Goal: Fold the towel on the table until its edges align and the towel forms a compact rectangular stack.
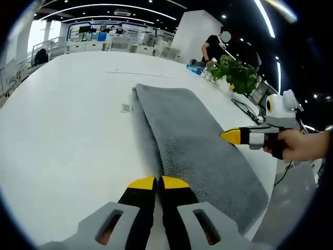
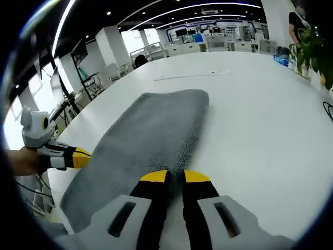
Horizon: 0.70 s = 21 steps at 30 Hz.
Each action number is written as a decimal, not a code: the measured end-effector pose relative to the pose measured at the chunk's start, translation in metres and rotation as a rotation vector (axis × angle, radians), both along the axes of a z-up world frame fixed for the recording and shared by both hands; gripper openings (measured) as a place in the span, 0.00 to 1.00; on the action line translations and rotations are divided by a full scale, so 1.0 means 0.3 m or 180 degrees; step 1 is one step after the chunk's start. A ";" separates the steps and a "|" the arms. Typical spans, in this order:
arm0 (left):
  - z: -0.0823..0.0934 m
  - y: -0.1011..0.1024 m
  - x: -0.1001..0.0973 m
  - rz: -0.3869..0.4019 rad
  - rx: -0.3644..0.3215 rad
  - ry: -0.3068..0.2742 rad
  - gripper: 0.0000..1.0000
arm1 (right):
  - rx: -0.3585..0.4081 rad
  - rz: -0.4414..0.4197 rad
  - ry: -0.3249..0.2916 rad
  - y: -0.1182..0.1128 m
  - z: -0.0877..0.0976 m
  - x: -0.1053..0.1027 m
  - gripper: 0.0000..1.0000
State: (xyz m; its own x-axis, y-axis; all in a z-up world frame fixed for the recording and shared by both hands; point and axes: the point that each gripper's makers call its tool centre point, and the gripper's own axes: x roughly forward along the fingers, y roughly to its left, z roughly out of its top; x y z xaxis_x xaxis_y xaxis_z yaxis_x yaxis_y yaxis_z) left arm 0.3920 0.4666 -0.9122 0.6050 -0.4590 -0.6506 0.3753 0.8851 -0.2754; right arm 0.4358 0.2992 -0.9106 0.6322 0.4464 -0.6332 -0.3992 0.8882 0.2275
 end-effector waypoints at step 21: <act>0.064 -0.064 -0.026 -0.0202 0.0129 -0.0255 0.15 | -0.0194 0.0419 -0.0156 -0.085 0.040 -0.012 0.10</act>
